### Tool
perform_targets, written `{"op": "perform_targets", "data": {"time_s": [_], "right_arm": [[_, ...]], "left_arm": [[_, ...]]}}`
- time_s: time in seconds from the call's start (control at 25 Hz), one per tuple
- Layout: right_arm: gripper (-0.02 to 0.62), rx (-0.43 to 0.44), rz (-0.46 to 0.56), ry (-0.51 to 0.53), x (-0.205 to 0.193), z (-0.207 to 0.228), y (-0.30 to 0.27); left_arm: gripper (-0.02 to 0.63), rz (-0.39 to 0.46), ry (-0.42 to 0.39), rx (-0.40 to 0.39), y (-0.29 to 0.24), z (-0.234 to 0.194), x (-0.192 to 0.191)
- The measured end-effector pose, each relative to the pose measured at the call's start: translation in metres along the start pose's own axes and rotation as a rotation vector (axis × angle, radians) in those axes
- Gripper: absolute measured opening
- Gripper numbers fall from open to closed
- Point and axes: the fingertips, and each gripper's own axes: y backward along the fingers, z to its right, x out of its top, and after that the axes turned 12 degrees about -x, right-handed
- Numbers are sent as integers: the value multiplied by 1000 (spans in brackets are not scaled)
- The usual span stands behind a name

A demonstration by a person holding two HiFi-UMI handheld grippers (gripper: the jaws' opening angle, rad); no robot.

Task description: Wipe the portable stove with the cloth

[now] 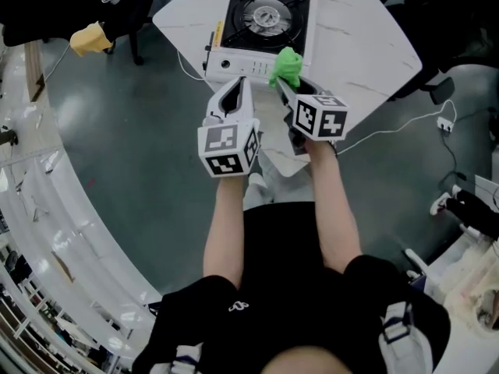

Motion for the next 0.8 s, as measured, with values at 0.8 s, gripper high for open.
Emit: {"op": "perform_targets", "data": {"time_s": [0.8], "right_arm": [[123, -119, 110, 33, 9, 48, 60]], "left_arm": [[-2, 48, -35, -42, 29, 41, 0]]}}
